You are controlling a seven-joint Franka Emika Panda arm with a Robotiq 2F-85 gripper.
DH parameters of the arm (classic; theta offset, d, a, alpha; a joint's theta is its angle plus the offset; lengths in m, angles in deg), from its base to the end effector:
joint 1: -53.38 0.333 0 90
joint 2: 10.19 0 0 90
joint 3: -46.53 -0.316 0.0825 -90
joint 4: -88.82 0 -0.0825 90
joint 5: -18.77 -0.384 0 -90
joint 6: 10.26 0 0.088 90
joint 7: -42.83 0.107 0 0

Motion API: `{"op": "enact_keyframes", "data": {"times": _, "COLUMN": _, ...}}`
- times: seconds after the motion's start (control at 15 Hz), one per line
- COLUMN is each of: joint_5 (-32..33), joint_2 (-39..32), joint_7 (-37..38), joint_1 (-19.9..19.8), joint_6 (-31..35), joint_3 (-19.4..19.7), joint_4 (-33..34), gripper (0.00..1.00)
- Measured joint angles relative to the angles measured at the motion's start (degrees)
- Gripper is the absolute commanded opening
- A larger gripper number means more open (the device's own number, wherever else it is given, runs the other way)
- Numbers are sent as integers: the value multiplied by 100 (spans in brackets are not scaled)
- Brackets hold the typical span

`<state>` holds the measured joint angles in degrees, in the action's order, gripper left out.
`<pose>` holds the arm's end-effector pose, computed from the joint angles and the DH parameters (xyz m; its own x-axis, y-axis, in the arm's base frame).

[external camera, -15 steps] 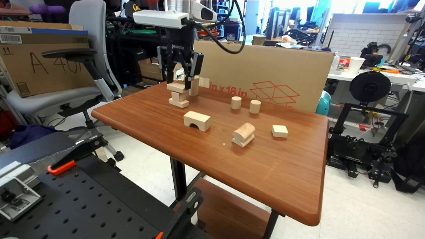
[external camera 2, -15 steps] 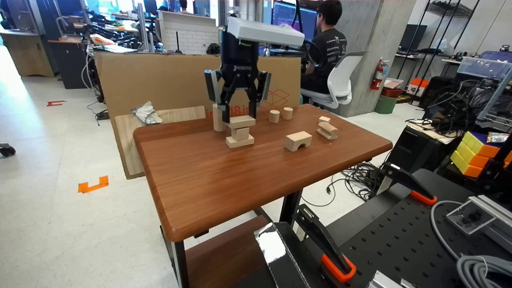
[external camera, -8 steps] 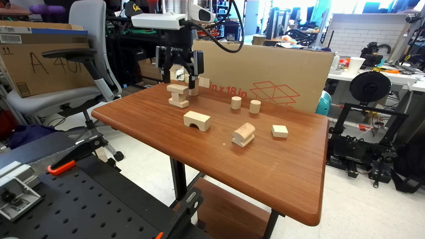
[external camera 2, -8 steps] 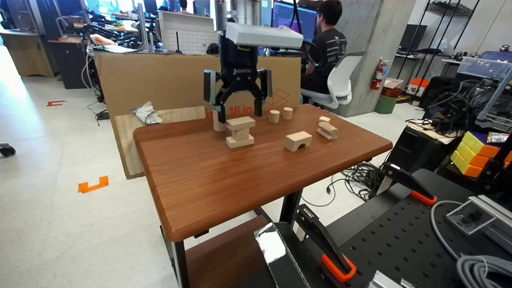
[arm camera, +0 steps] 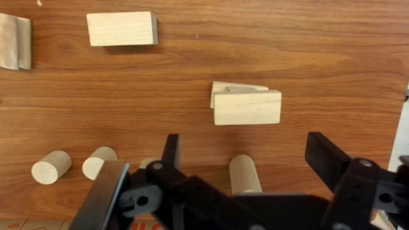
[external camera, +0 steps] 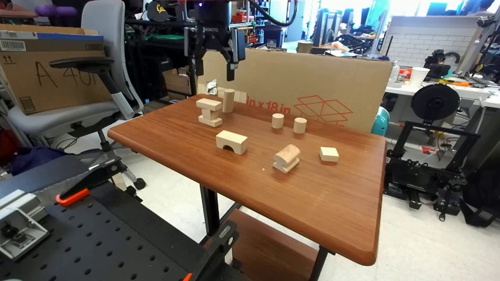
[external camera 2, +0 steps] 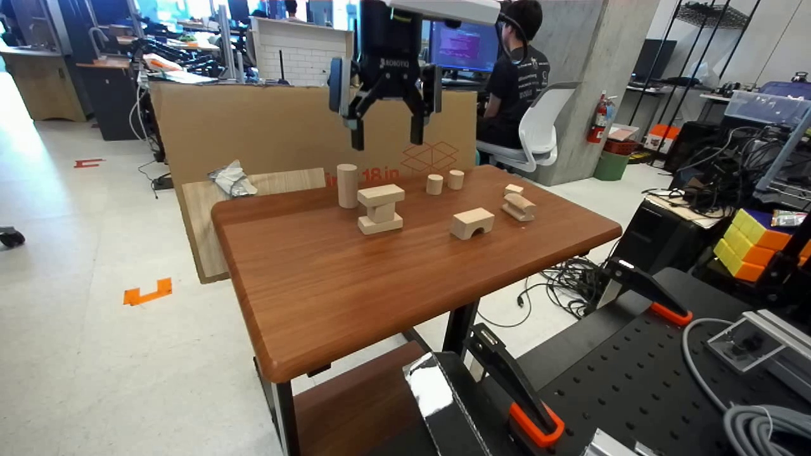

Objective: Pick up the rectangular object and place it on the other shapes

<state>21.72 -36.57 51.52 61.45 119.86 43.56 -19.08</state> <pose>0.6159 0.1172 0.2577 0.9952 0.0700 -0.0689 0.0718 -0.9971 0.0246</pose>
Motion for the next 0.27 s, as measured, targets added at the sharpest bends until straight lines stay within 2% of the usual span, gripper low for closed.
{"op": "enact_keyframes", "data": {"times": 0.27, "joint_5": 0, "joint_2": -90, "joint_7": 1, "joint_1": 13, "joint_6": 7, "joint_3": -3, "joint_4": 4, "gripper": 100}}
